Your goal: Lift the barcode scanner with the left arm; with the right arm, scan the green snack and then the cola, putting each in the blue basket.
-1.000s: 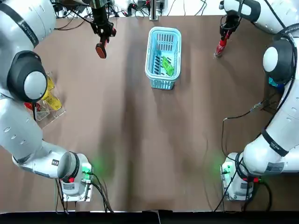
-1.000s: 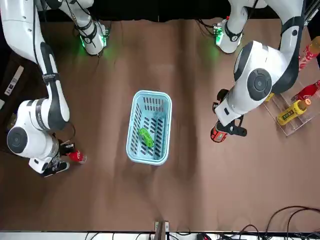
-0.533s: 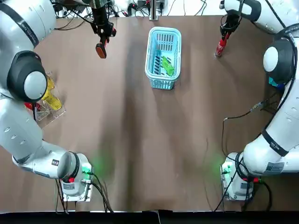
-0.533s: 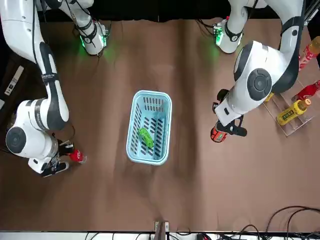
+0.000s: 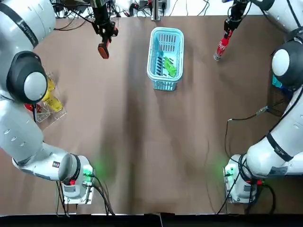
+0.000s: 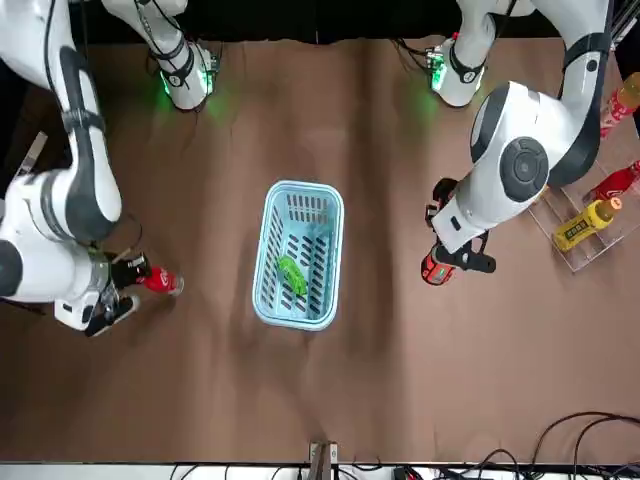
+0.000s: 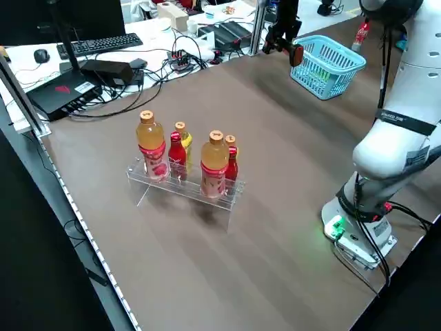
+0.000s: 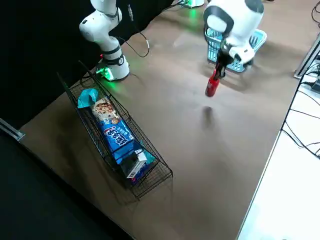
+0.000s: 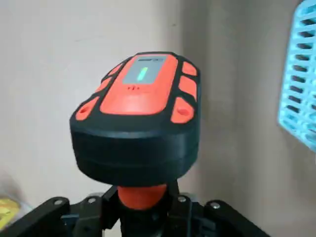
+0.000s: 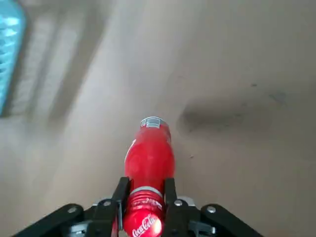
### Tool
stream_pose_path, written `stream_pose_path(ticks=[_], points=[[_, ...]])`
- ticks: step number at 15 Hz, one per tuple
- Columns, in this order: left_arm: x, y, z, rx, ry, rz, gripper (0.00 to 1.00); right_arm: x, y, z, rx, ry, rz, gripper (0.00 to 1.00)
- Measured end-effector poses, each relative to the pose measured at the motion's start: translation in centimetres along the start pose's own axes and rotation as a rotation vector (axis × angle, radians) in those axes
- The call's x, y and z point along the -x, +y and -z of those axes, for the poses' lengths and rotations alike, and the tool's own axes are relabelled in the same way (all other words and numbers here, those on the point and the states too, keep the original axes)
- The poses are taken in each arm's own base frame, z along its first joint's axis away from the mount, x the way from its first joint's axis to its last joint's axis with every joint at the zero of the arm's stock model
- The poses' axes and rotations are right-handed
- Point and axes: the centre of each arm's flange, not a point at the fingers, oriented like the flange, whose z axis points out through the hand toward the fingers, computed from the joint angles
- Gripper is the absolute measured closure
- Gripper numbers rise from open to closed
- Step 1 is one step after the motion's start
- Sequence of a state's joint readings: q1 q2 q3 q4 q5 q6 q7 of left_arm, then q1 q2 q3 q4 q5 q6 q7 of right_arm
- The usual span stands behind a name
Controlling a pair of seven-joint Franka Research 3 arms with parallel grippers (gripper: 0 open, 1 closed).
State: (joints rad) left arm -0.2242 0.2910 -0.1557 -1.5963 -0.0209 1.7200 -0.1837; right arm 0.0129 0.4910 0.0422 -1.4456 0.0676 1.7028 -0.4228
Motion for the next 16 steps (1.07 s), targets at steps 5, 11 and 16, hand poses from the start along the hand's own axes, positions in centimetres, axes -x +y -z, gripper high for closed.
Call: stream_pose_path(ticks=[5,11,16], points=[[0.8,1.3,2.1,0.171,-0.002,0.083,0.65,-0.5,-8.6,4.4,-0.092,-0.024,0.134,0.67],[2.8,2.4,5.8,0.464,-0.066,0.169,0.65,-2.0,-15.2,4.9,-0.099,-0.028,0.218,0.67],[3.3,4.9,6.1,0.629,-0.143,0.187,0.65,-2.6,-20.8,9.2,-0.122,0.049,0.3,0.67]])
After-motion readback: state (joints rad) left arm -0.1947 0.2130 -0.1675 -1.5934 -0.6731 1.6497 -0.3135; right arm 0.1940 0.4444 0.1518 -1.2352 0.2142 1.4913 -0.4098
